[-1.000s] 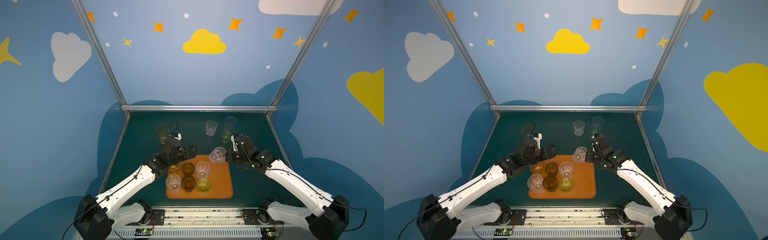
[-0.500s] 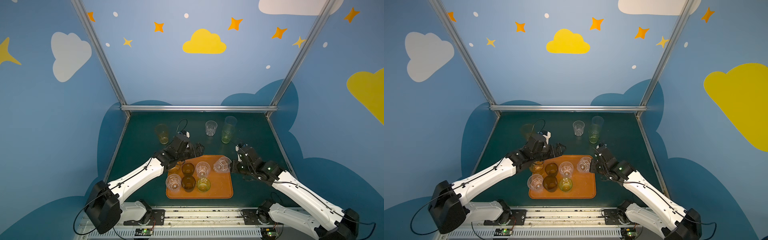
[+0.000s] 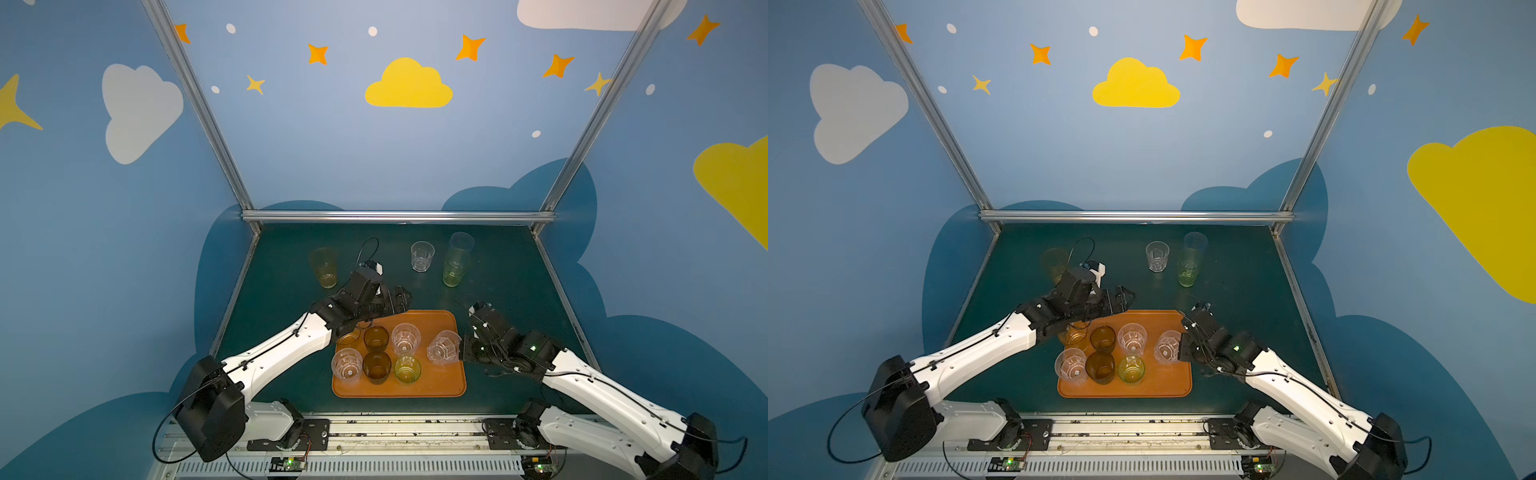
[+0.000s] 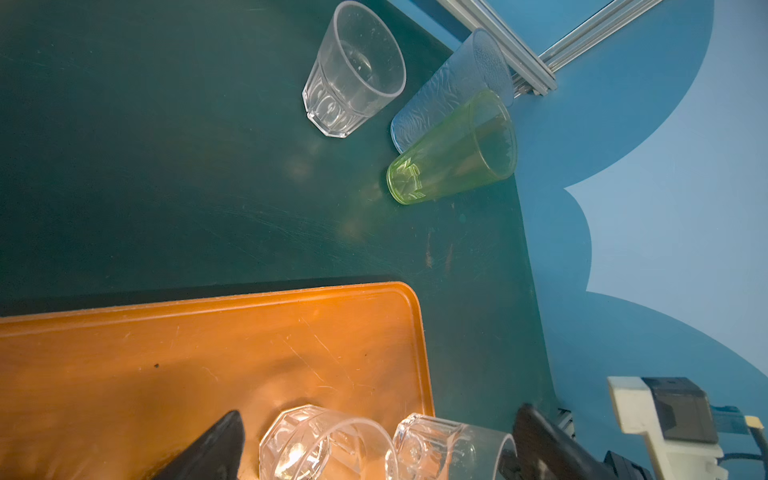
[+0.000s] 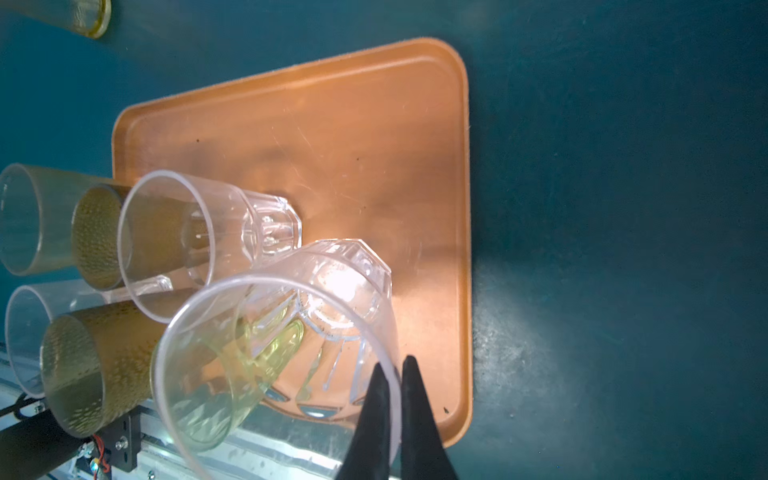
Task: Place the glasses into the tray
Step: 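Lower the clear glass onto the tray beside the green glass with right gripper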
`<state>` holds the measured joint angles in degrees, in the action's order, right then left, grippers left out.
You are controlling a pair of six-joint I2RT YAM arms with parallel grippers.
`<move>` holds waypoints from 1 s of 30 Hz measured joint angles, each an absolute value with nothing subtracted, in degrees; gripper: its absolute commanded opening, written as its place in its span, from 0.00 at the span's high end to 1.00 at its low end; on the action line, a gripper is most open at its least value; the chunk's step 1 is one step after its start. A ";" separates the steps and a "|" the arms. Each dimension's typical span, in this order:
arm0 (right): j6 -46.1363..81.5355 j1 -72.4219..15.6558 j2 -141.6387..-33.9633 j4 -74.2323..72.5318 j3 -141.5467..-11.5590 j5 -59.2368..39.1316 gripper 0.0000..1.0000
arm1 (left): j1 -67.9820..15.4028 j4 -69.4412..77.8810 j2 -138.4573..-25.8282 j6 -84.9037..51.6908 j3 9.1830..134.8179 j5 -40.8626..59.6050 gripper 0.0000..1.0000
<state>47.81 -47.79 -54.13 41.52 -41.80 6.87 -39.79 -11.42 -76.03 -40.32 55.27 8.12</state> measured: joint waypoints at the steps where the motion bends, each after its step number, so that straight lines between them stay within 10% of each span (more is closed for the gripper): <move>1: 48.14 -48.31 -54.26 41.56 -41.76 6.98 1.00 | -39.79 -11.42 -76.03 -40.29 55.29 8.14 0.00; 30: 55.72 -57.49 -58.04 43.20 -39.64 8.82 1.00 | -39.77 -11.42 -76.66 -39.64 55.27 7.84 0.00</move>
<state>55.72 -57.49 -58.04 43.20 -39.64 8.82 -39.77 -11.42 -76.66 -39.64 55.27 7.84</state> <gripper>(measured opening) 0.048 0.999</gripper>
